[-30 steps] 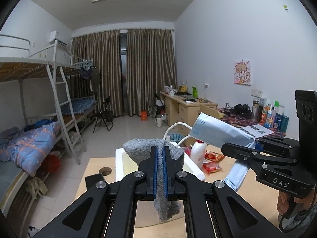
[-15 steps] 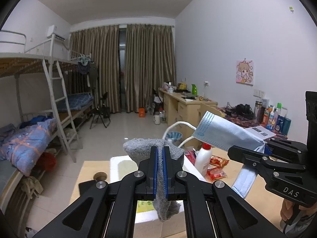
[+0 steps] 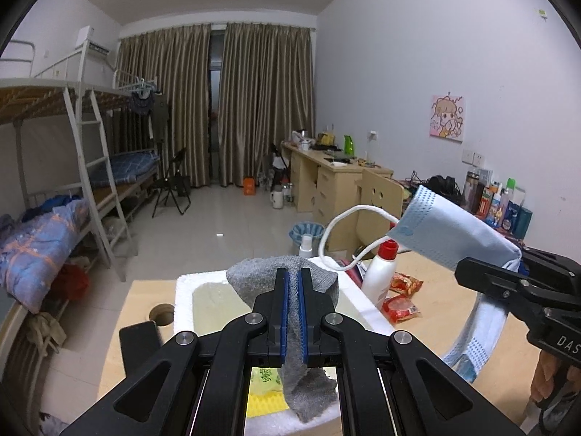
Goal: Organize soft objects
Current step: 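Open the left tool to drop the sock while the right tool drops the mask into the box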
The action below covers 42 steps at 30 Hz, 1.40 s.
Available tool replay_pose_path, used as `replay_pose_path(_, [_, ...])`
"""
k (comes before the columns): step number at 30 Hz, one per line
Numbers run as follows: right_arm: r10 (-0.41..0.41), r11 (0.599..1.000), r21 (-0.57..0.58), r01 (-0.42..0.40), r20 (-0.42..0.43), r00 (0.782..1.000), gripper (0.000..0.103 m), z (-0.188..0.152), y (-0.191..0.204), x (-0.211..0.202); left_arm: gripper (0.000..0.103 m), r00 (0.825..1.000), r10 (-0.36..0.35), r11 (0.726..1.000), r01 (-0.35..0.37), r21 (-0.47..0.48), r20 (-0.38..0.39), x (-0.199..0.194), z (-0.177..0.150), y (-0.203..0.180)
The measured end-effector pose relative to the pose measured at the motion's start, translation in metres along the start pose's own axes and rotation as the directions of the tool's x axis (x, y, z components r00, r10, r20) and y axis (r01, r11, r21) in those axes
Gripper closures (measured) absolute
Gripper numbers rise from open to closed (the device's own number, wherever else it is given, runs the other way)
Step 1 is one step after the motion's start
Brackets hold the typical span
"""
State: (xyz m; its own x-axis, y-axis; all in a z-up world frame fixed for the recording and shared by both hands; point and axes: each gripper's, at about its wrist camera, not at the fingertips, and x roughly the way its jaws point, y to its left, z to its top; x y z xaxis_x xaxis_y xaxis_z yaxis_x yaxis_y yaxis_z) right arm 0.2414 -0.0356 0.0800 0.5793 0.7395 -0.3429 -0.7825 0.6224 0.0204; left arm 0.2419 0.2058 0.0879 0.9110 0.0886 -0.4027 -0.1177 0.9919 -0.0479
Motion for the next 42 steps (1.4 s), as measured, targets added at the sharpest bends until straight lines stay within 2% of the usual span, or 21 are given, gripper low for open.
replay_pose_path(2, [-0.004,1.000,0.001,0.004,-0.003,1.000,0.078,0.002,0.000,0.003,0.096,1.000,0.002,1.000,-0.001,0.015,-0.003,0.004,-0.001,0.000])
replay_pose_path(4, [-0.004,1.000,0.007,0.004,-0.006,1.000,0.078,0.002,0.000,0.005,0.091,1.000,0.003,1.000,-0.003,0.007,-0.014,0.009,-0.002,0.002])
replay_pose_path(5, [-0.005,1.000,0.005,0.005,-0.008,1.000,0.078,0.001,0.000,0.005,0.080,1.000,0.001,1.000,-0.001,-0.001,-0.020,0.011,-0.002,0.004])
replay_pose_path(6, [-0.007,1.000,0.004,0.007,-0.009,1.000,0.078,0.001,0.001,0.006,0.057,1.000,0.008,1.000,-0.008,-0.010,-0.020,0.013,-0.003,0.007])
replay_pose_path(7, [-0.008,1.000,0.004,0.008,-0.011,1.000,0.078,0.002,0.001,0.007,0.044,1.000,0.015,1.000,-0.016,-0.014,-0.018,0.014,-0.003,0.008])
replay_pose_path(8, [-0.009,1.000,0.003,0.009,-0.012,1.000,0.078,0.001,0.001,0.007,0.024,1.000,0.023,1.000,-0.023,-0.019,-0.005,0.013,-0.004,0.010])
replay_pose_path(9, [-0.011,1.000,0.002,0.011,-0.013,1.000,0.078,0.002,0.001,0.007,0.016,0.999,0.040,0.999,-0.039,-0.025,0.016,0.011,-0.005,0.011])
replay_pose_path(11, [-0.014,1.000,-0.002,0.014,-0.013,1.000,0.078,0.002,0.002,0.007,0.015,0.998,0.057,0.998,-0.056,-0.019,0.041,0.006,-0.006,0.012])
replay_pose_path(14, [-0.022,1.000,-0.006,0.022,-0.012,1.000,0.078,0.003,0.002,0.007,0.004,0.996,0.078,0.997,-0.077,-0.020,0.054,0.000,-0.008,0.014])
replay_pose_path(19, [-0.028,0.999,-0.017,0.028,-0.014,0.999,0.078,0.006,0.004,0.010,0.000,0.983,0.138,0.990,-0.135,-0.036,0.117,-0.019,-0.012,0.023])
replay_pose_path(25, [-0.024,0.999,-0.031,0.024,-0.005,1.000,0.078,0.013,0.009,0.015,0.000,0.975,0.173,0.984,-0.164,-0.070,0.143,-0.035,-0.017,0.039])
replay_pose_path(31, [-0.013,0.999,-0.041,0.014,0.005,1.000,0.078,0.024,0.013,0.025,0.000,0.974,0.167,0.983,-0.153,-0.102,0.155,-0.043,-0.023,0.052])
replay_pose_path(38, [0.032,0.998,-0.051,-0.035,-0.075,0.997,0.078,0.015,0.021,0.060,0.000,0.975,0.166,0.983,-0.151,-0.108,0.146,-0.039,-0.029,0.055])
replay_pose_path(39, [0.031,0.998,-0.059,-0.036,-0.086,0.996,0.077,0.013,0.023,0.063,0.000,0.975,0.171,0.982,-0.157,-0.105,0.143,-0.038,-0.030,0.054])
replay_pose_path(42, [0.052,0.996,-0.064,-0.058,-0.100,0.994,0.063,0.011,0.025,0.070,0.000,0.977,0.166,0.983,-0.153,-0.103,0.131,-0.035,-0.033,0.055])
